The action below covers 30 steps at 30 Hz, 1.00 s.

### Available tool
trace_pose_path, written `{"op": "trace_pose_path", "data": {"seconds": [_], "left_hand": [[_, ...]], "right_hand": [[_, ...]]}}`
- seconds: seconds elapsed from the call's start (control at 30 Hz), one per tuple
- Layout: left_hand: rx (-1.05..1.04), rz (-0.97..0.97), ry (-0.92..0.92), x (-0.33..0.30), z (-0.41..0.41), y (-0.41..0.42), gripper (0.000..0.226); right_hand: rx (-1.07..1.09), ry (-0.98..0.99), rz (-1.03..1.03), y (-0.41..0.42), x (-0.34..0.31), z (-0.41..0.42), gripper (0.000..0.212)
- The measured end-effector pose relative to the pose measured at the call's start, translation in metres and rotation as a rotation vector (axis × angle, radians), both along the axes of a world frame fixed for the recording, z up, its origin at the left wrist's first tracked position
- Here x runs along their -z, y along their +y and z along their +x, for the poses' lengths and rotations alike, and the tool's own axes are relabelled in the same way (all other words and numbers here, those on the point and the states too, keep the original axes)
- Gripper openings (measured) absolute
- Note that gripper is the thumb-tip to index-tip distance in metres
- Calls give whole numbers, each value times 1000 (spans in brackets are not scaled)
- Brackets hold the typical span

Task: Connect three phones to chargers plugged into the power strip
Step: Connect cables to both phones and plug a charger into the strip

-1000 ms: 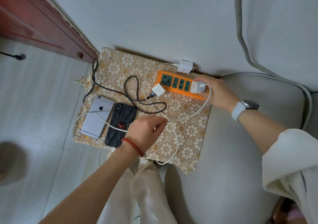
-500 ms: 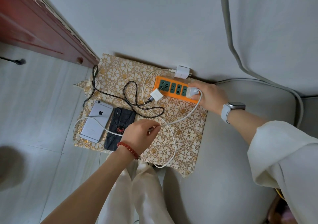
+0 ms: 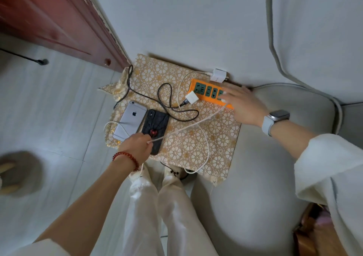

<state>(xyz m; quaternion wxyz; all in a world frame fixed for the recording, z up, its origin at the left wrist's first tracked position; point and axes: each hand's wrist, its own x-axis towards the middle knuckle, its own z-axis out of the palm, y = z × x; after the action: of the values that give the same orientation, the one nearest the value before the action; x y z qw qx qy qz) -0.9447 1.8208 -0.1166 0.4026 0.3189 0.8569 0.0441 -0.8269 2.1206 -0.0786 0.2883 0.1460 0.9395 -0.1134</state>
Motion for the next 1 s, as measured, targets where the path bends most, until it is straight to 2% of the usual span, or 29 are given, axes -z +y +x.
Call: {"op": "trace_pose_path", "data": {"seconds": [0.07,0.13,0.2,0.27,0.33,0.43,0.57,0.67,0.73,0.8,0.9,1.0], "left_hand": [[-27,-38,-15,-6,0,-11,22],[9,-54,-120,-9,3,-21,19],[-12,-43,-317,-11,9,-28,15],[-29,-62,-413,-8,17,-33,13],[0,-116,-415,1,25,-36,16],[-1,-174,-436,17,38,-37,26],[-185,-118,-431,34,47,-35,28],[-278,-53,-398,40,47,-34,28],[-312,-8,-382,40,47,-31,28],[-333,50,-409,39,49,-23,32],[-295,126,-586,32,56,-7,50],[-231,233,-713,21,66,8,52]], "right_hand": [[5,16,-85,-33,-9,3,47],[20,-62,-161,-63,-10,4,32],[39,-114,-227,-85,-4,2,26],[85,-127,-245,-100,3,1,30],[166,-137,-232,-106,16,-2,31],[374,-252,-201,-103,38,-7,28],[649,-325,-169,-104,61,-6,34],[704,-295,-204,-115,69,0,10],[692,-305,-267,-121,71,3,25],[847,-267,-539,-126,64,2,21],[1266,-179,-1129,-127,44,-6,9],[1399,-56,-1361,-119,30,-15,12]]}}
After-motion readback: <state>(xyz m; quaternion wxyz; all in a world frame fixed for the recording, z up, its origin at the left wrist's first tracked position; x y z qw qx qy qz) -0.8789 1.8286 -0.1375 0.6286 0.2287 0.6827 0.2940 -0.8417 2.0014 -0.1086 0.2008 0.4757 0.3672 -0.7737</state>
